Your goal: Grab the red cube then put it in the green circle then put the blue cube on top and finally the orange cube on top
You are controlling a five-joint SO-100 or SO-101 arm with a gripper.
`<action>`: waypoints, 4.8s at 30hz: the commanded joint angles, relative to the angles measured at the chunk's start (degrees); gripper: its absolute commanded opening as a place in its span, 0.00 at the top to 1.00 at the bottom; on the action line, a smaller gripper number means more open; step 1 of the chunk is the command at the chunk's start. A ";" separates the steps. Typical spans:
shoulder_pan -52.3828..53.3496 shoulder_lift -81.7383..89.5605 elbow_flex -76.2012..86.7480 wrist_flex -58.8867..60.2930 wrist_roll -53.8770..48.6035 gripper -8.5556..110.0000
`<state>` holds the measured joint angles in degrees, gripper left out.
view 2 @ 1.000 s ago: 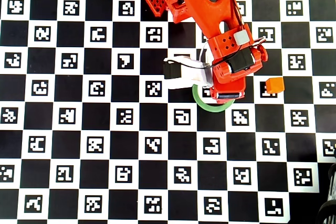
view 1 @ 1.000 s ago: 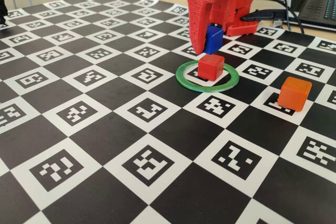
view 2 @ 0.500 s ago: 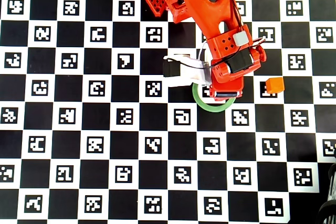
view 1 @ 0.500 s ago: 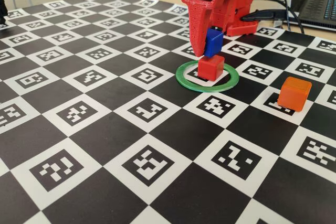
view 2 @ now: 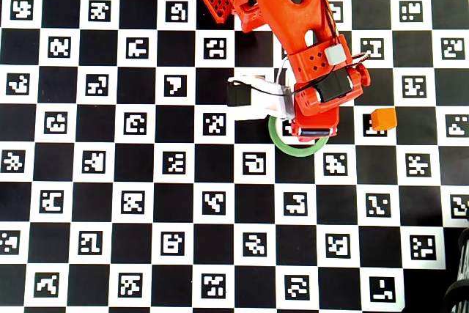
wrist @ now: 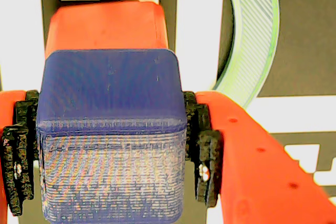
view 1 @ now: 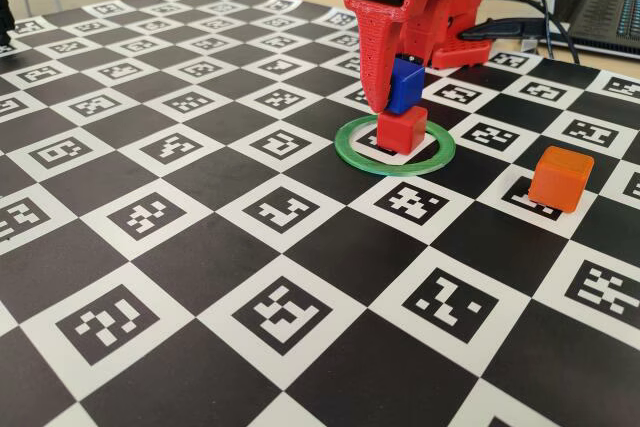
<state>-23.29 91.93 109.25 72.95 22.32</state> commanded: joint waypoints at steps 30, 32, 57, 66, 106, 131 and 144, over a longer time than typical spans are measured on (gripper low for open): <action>-1.58 2.37 1.67 -2.37 0.26 0.87; -1.58 2.46 1.76 -2.29 0.70 0.83; -5.89 8.44 -13.71 16.44 5.98 0.60; -12.30 6.42 -18.54 16.61 13.10 0.60; -28.04 -17.05 -27.51 -0.18 25.75 0.55; -25.49 -22.32 -21.88 -7.47 23.38 0.56; -24.87 -22.94 -22.41 -8.09 23.99 0.56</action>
<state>-48.43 67.76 88.68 65.83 45.79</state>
